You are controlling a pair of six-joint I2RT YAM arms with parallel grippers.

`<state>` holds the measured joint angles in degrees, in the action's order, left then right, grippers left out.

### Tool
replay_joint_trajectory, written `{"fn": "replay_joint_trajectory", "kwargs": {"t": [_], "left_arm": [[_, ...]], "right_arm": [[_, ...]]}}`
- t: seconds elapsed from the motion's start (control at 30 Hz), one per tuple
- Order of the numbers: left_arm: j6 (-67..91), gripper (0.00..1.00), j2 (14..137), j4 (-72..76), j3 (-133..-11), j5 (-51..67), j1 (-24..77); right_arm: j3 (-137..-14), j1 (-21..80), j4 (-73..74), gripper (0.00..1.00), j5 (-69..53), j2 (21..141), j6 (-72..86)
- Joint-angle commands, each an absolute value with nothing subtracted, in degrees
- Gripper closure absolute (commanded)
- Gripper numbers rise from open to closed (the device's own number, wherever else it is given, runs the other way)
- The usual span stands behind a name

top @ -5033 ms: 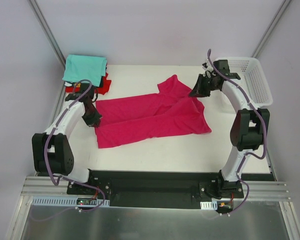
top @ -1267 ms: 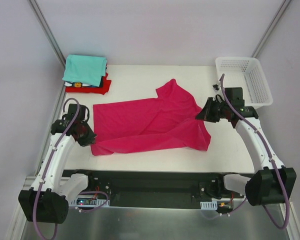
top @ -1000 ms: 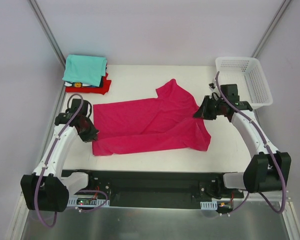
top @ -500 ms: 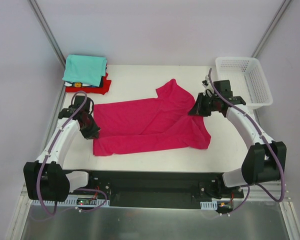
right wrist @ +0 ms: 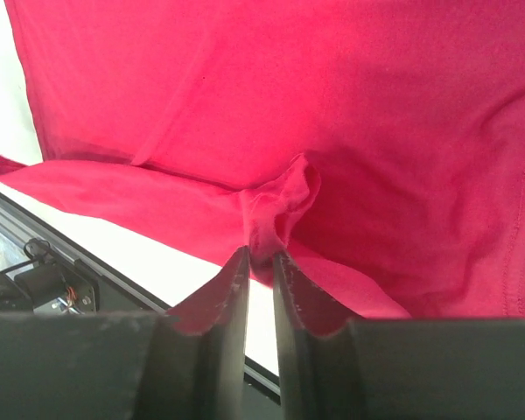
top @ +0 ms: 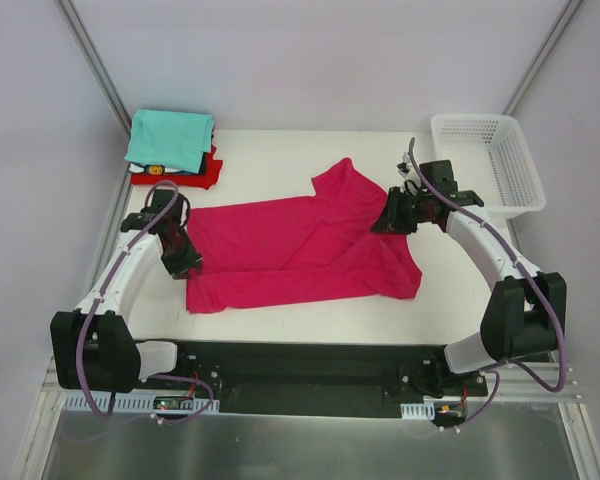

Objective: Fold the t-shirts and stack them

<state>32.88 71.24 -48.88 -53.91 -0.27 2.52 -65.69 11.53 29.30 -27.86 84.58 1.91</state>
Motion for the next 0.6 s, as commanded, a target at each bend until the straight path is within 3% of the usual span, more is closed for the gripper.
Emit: {"fn": "replay_joint_trajectory", "kwargs": {"t": [0.0, 0.07, 0.1, 0.13, 0.23, 0.37, 0.57], "left_arm": [[31.5, 0.58, 71.2, -49.2, -55.8, -2.3, 2.1], [31.3, 0.47, 70.8, -49.3, -56.6, -3.2, 2.0], [31.2, 0.15, 70.3, -49.5, -57.1, -3.3, 1.9], [31.2, 0.09, 70.2, -49.7, -57.6, -3.3, 1.9], [31.2, 0.01, 69.3, -50.2, -59.1, -1.9, 2.0], [31.9, 0.01, 66.5, -50.3, -58.2, 1.2, 2.8], [35.4, 0.01, 62.9, -46.8, -52.8, 9.9, 8.7]], "right_arm": [[-68.3, 12.0, 28.6, 0.68, -28.4, 84.1, 0.7], [-68.5, 12.0, 28.9, 0.54, -28.3, 83.7, 0.6], [-68.6, 12.2, 28.9, 0.47, -28.5, 83.4, 0.6], [-68.6, 12.3, 29.0, 0.44, -28.6, 83.2, 0.5], [-68.6, 12.9, 29.4, 0.41, -28.6, 82.4, 0.5], [-67.5, 14.3, 29.9, 0.39, -28.2, 80.3, 1.0], [-53.8, 15.7, 20.1, 0.39, -30.9, 70.5, 9.6]]}}
